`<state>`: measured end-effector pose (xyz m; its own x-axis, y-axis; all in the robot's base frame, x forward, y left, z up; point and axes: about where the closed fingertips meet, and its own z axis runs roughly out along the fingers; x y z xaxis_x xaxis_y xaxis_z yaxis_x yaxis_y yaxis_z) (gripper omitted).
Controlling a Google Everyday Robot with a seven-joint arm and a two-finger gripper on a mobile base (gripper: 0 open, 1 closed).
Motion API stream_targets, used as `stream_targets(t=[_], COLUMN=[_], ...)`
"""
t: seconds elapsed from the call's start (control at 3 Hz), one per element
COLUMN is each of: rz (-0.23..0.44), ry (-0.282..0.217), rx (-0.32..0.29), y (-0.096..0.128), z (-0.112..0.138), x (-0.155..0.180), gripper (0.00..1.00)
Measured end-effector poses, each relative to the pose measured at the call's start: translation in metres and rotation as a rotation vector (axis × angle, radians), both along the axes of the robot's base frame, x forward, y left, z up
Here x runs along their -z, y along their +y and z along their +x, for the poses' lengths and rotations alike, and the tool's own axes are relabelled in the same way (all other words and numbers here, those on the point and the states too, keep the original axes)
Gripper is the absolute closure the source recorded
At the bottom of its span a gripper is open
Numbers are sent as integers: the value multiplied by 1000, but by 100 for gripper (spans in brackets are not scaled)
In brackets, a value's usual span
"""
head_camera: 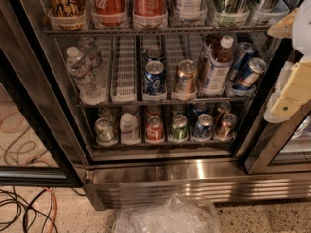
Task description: Pick pepsi can from bottom shelf of fridge
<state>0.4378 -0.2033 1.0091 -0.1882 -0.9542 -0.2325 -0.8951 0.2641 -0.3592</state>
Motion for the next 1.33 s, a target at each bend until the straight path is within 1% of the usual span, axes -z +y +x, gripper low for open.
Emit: stream_targets(t=[0.33, 0.67, 1.0, 1.33], rz=[0, 86, 296, 468], ry=[0, -22, 13, 87], rx=[0, 37, 151, 264], y=[0, 10, 44, 89], z=[0, 4, -11, -19], x=[0, 12, 53, 108], gripper=[0, 0, 0, 0])
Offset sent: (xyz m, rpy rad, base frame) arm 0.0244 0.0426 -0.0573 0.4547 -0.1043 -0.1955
